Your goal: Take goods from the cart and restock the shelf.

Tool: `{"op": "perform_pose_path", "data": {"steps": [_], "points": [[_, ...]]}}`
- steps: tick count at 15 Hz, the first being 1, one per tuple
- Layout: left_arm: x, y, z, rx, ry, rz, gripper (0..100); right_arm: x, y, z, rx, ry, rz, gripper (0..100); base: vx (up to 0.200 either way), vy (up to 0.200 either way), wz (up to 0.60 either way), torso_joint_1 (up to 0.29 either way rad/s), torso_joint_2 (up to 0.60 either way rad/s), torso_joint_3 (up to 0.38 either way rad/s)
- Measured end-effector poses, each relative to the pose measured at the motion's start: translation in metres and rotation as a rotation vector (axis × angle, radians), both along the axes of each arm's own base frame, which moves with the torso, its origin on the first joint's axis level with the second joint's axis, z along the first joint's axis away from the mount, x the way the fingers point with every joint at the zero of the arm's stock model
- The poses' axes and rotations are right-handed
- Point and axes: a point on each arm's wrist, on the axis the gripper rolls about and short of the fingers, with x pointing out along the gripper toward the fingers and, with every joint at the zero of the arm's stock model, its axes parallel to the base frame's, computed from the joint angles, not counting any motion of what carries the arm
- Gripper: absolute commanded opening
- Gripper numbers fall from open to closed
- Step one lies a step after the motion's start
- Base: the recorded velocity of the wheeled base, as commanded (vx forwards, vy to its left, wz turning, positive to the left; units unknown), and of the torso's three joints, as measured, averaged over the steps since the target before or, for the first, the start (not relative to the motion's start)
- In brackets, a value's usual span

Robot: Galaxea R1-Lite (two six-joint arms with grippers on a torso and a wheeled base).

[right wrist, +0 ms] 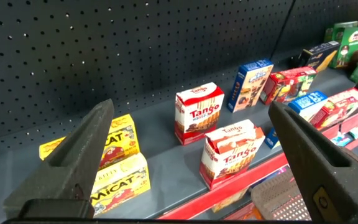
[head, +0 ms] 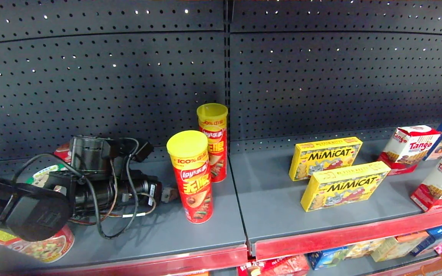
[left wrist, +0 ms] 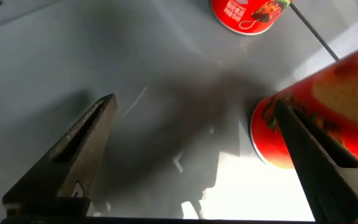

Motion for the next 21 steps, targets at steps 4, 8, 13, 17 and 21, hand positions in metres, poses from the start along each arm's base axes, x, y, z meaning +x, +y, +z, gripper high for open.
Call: {"op": "perform_pose_path", "data": {"steps": [4, 8, 13, 17, 21], "points": [[0.006, -0.011, -0.003, -0.003, 0.001, -0.028, 100, 0.0, 0.0, 0.0, 0.002, -0.002, -0.001, 100, 0.0, 0.0, 0.0, 0.0, 0.0, 0.0], [0.007, -0.022, -0.004, -0.023, 0.011, -0.046, 100, 0.0, 0.0, 0.0, 0.001, -0.001, -0.001, 100, 0.0, 0.0, 0.0, 0.0, 0.0, 0.0], [0.006, -0.029, -0.003, -0.033, 0.015, -0.061, 100, 0.0, 0.0, 0.0, 0.001, 0.0, 0.0, 100, 0.0, 0.0, 0.0, 0.0, 0.0, 0.0], [0.005, -0.033, -0.003, -0.03, 0.01, -0.061, 100, 0.0, 0.0, 0.0, 0.001, 0.0, 0.0, 100, 0.0, 0.0, 0.0, 0.0, 0.0, 0.0], [0.005, -0.039, 0.0, -0.06, 0.018, -0.059, 100, 0.0, 0.0, 0.0, 0.001, 0.0, 0.001, 100, 0.0, 0.0, 0.0, 0.0, 0.0, 0.0]]}}
